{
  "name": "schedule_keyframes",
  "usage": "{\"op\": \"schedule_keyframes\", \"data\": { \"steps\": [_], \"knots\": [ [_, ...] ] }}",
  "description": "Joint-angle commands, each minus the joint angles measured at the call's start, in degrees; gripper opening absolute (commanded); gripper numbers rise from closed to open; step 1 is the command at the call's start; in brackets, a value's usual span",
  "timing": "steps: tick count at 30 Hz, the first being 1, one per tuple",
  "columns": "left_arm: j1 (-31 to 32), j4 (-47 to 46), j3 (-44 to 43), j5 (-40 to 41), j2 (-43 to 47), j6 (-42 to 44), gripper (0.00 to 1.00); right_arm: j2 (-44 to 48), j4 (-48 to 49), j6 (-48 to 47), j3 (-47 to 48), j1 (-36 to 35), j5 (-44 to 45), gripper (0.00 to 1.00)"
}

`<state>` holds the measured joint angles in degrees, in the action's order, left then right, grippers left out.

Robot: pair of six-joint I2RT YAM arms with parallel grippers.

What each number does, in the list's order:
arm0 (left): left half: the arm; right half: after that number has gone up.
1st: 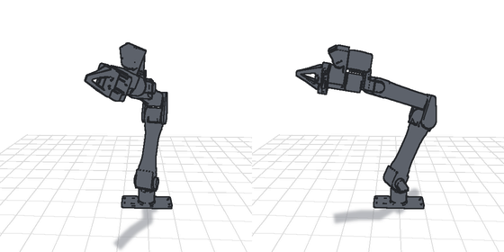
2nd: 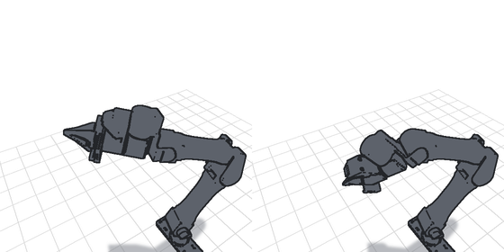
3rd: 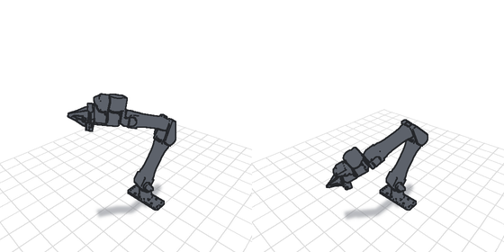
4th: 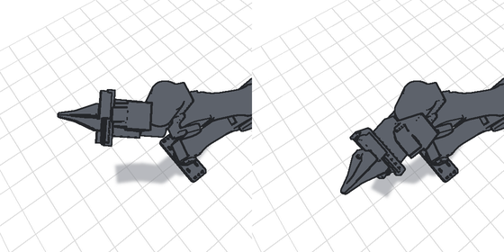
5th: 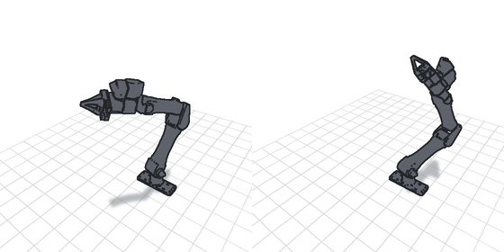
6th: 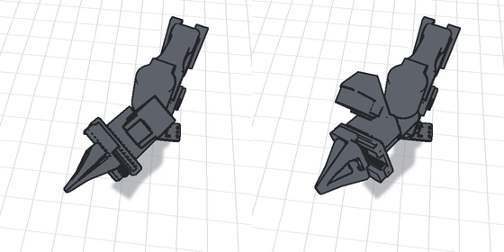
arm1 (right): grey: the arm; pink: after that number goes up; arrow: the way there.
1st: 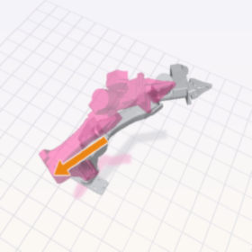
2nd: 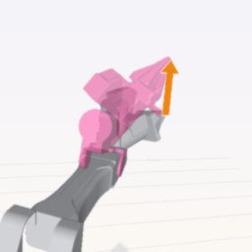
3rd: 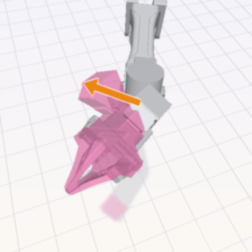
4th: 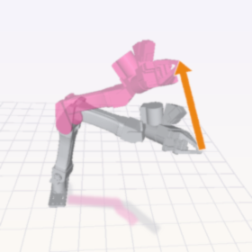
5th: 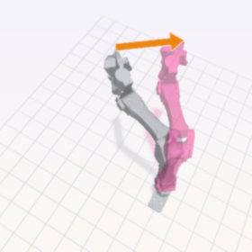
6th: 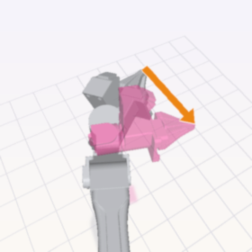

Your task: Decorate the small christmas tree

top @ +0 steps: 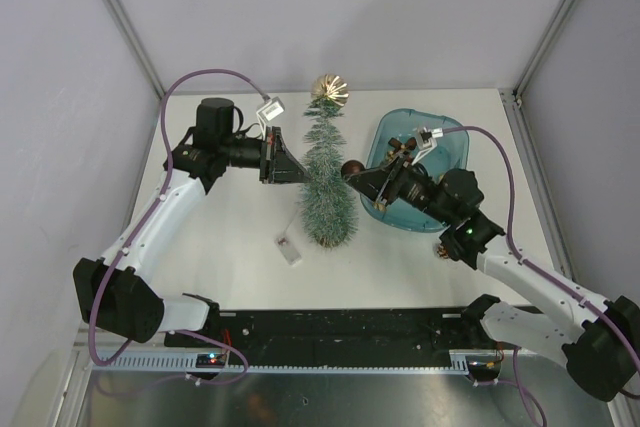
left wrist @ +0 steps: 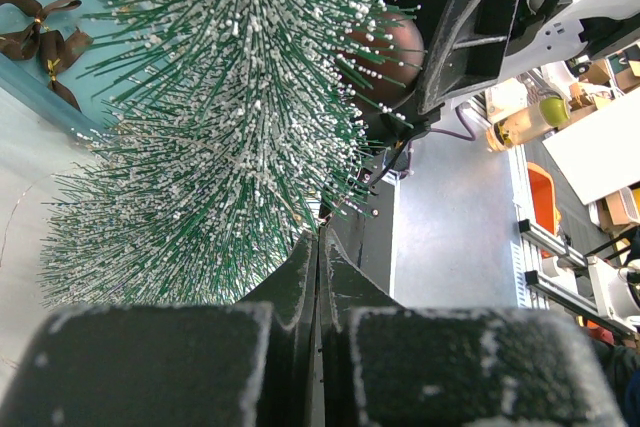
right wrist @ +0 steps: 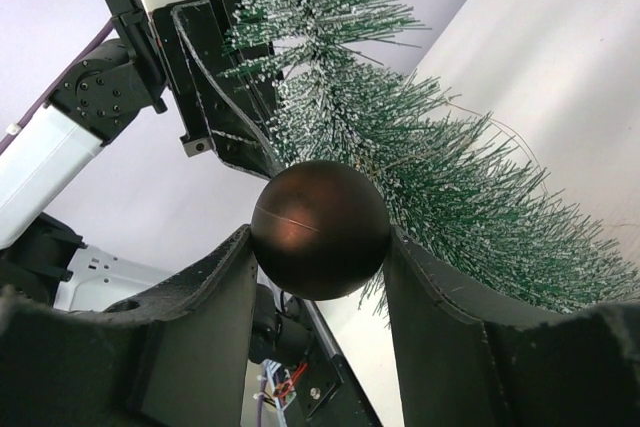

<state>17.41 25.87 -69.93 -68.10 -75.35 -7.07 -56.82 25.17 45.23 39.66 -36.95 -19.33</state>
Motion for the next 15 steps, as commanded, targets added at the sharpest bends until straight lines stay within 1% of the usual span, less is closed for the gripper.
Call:
{"op": "schedule_keyframes", "data": {
  "steps": [1,8,15],
  "knots": [
    [0.5,-0.4,-1.8,-0.5,1.4,0.5,0.00,1.6,1.9,0.4,-1.0,-0.6,1.3,0.05],
    [0.5,-0.3,-1.8,-0.5,1.4,0.5,0.00,0.8,3.3,0.9,-2.2,-1.4,1.6,0.06],
    [0.6,-0.4,-1.7,-0.5,1.4,0.5,0.00,-0.4,4.9,1.1,-2.5,-2.3,1.3,0.19]
  ]
}}
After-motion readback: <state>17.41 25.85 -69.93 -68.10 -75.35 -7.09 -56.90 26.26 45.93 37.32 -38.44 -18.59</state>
